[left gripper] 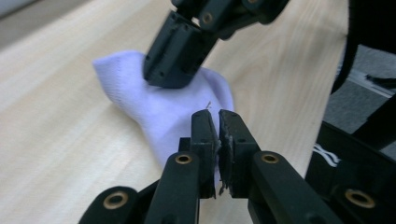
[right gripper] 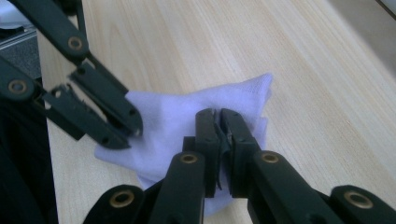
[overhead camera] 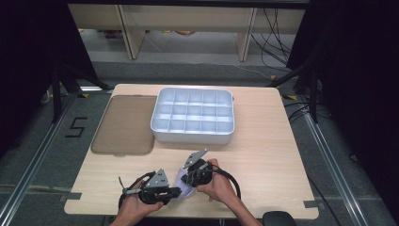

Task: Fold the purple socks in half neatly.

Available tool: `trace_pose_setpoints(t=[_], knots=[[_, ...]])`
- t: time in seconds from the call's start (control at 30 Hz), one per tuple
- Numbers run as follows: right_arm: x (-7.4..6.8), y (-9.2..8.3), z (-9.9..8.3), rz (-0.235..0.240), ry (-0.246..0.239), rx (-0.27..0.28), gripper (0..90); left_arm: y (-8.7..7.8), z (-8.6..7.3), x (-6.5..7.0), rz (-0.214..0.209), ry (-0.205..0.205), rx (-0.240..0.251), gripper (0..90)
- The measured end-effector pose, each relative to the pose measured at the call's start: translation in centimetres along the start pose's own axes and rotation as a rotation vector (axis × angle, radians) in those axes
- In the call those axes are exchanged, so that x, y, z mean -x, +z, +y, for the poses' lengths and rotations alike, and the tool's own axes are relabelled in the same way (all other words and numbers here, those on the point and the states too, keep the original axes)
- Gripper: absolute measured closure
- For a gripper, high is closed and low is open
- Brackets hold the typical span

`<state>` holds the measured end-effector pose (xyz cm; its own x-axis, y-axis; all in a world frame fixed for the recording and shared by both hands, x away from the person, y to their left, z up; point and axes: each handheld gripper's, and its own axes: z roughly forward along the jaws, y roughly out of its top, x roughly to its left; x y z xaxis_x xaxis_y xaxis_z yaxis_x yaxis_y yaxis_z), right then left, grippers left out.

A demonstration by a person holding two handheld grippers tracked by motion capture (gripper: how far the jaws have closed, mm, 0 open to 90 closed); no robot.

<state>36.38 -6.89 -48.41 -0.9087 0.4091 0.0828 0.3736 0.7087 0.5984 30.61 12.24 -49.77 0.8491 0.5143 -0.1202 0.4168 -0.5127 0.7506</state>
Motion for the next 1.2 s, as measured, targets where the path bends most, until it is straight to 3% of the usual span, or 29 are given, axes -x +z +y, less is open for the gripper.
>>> trace_pose_setpoints(t=[0.03, 0.1, 0.13, 0.17, 0.2, 0.3, 0.33, 0.37, 0.5, 0.53, 0.6, 0.63, 0.77, 0.83, 0.87, 0.9, 0.97, 1.0, 1.07, 1.1, 1.2], knots=[[0.0, 0.0, 0.0, 0.006, 0.007, 0.0, 86.3, 0.1, -0.1, -0.3, 0.0, 0.021, -0.025, 84.6], [0.0, -0.1, 0.0, 0.005, -0.001, -0.004, 85.9, 0.5, -0.5, -0.5, -0.009, -0.016, -0.018, 85.4], [0.0, -0.1, 0.0, 0.007, 0.005, 0.001, 84.7, 0.6, -0.5, -0.5, -0.023, -0.014, -0.012, 85.7], [0.0, -0.2, 0.0, 0.003, -0.002, 0.001, 82.3, 0.4, -0.3, -0.7, -0.025, 0.015, -0.036, 85.9], [-0.1, -0.2, 0.0, -0.012, 0.027, 0.01, 77.6, 0.5, -0.3, -0.6, -0.02, 0.001, -0.023, 85.9], [0.2, -0.6, 0.1, -0.04, 0.027, 0.003, 64.0, 0.5, -0.4, -0.6, -0.013, 0.015, -0.029, 86.0], [0.4, -0.6, 0.2, -0.04, 0.042, 0.003, 61.2, 0.6, -0.5, -0.4, -0.012, -0.014, -0.019, 86.0], [0.5, -0.8, 0.2, -0.042, 0.058, -0.003, 58.9, 0.6, -0.4, -0.4, -0.013, -0.008, -0.022, 86.0], [0.9, -0.4, 0.4, -0.007, 0.089, -0.009, 48.1, 0.7, -0.3, -0.5, -0.011, 0.021, -0.035, 86.0], [1.0, -0.2, 0.4, 0.01, 0.087, -0.018, 46.5, 0.8, -0.3, -0.4, -0.018, 0.002, -0.016, 86.0], [1.2, 0.3, 0.5, 0.028, 0.104, -0.024, 43.3, 0.6, -0.3, -0.6, -0.009, 0.033, -0.042, 86.0], [1.3, 0.4, 0.5, 0.034, 0.114, -0.048, 43.3, 0.6, -0.3, -0.5, -0.014, 0.022, -0.032, 85.9], [2.1, 0.9, 0.5, 0.081, 0.125, -0.055, 43.5, 0.7, -0.3, -0.5, -0.019, 0.014, -0.024, 85.9], [2.3, 1.1, 0.5, 0.096, 0.133, -0.062, 44.7, 0.6, -0.3, -0.7, -0.017, 0.032, -0.037, 85.9], [2.4, 1.2, 0.4, 0.111, 0.139, -0.066, 45.3, 0.7, -0.3, -0.6, -0.024, 0.017, -0.026, 85.9], [2.6, 1.3, 0.4, 0.126, 0.145, -0.069, 45.6, 0.6, -0.3, -0.7, -0.03, 0.027, -0.039, 85.8], [2.9, 1.5, 0.2, 0.183, 0.174, -0.069, 51.5, 0.7, -0.4, -0.5, -0.03, -0.01, -0.03, 85.8], [2.9, 1.5, 0.1, 0.209, 0.189, -0.066, 54.6, 0.7, -0.4, -0.5, -0.031, -0.008, -0.03, 85.8], [3.0, 1.6, 0.0, 0.212, 0.185, -0.058, 59.1, 0.7, -0.3, -0.6, -0.034, -0.008, -0.032, 85.6], [3.1, 1.6, 0.0, 0.217, 0.18, -0.053, 60.5, 0.6, -0.3, -0.8, -0.034, 0.016, -0.038, 85.4], [2.9, 1.5, 0.0, 0.219, 0.186, -0.052, 65.7, 0.6, -0.4, -0.9, -0.059, 0.0, -0.025, 82.8]])
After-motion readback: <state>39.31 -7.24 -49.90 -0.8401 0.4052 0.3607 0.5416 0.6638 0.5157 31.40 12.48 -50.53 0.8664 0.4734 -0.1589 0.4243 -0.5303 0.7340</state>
